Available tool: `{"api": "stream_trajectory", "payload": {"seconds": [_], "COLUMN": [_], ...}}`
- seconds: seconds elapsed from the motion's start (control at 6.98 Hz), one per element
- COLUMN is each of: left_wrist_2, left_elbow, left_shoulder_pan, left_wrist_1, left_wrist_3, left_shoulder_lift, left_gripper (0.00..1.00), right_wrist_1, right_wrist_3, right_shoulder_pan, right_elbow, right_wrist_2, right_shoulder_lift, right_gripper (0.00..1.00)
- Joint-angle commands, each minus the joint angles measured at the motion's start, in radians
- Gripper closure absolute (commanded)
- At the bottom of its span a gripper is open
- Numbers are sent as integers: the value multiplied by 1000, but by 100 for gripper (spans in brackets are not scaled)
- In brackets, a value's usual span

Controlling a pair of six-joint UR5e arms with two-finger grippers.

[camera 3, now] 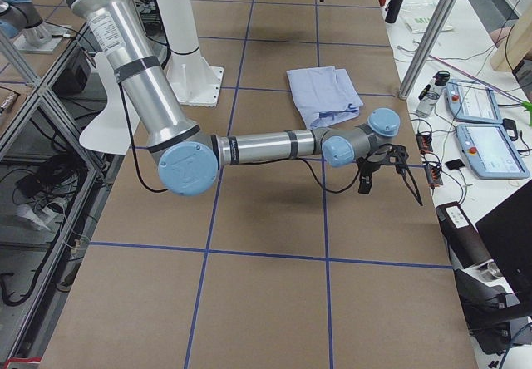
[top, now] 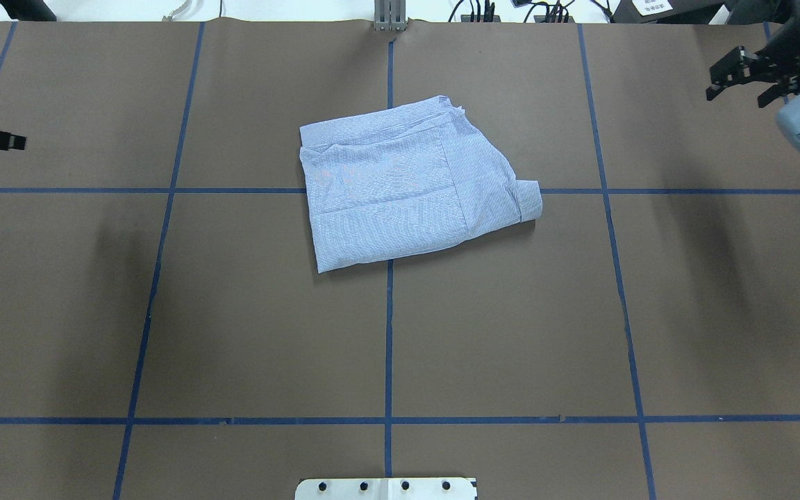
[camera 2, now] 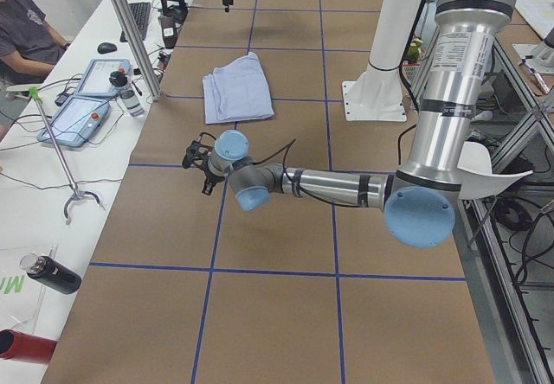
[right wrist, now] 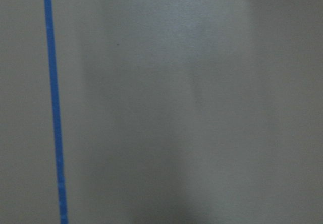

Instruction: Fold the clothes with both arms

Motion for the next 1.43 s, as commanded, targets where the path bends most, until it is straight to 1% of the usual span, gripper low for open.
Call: {"api": "stream_trajectory", "payload": {"seconds": [0.0,0.14,0.29,0.43,0.57,0.72,0.86,1.0,1.15,1.29], "left_wrist_2": [-55,-95,-120,-115,-115,-120,-121,-126,-158,-182], "left_elbow": [6,7,9,18,25,22,24,16,1,-7], "left_shoulder_pan": [-100,-133,-172,-190,-209,-210,-210,-211,-211,-214], "left_wrist_1": [3,3,3,3,12,53,60,113,159,159], "left_wrist_3": [246,289,353,413,453,453,453,453,453,453], "left_shoulder_lift": [115,148,168,191,193,193,193,185,180,185], "left_gripper": [42,42,42,42,42,42,42,42,42,41], "right_wrist_1": [-145,-165,-166,-166,-164,-166,-161,-155,-159,-150], "right_wrist_3": [-355,-484,-566,-577,-577,-576,-576,-577,-576,-571], "right_shoulder_pan": [110,146,164,174,175,175,174,174,174,172], "right_elbow": [11,20,57,131,213,270,269,273,273,273], "right_wrist_2": [7,8,8,8,10,13,27,28,15,17], "right_shoulder_lift": [-76,-132,-202,-278,-356,-396,-400,-401,-406,-406], "right_gripper": [0,0,0,0,0,0,0,0,0,0]}}
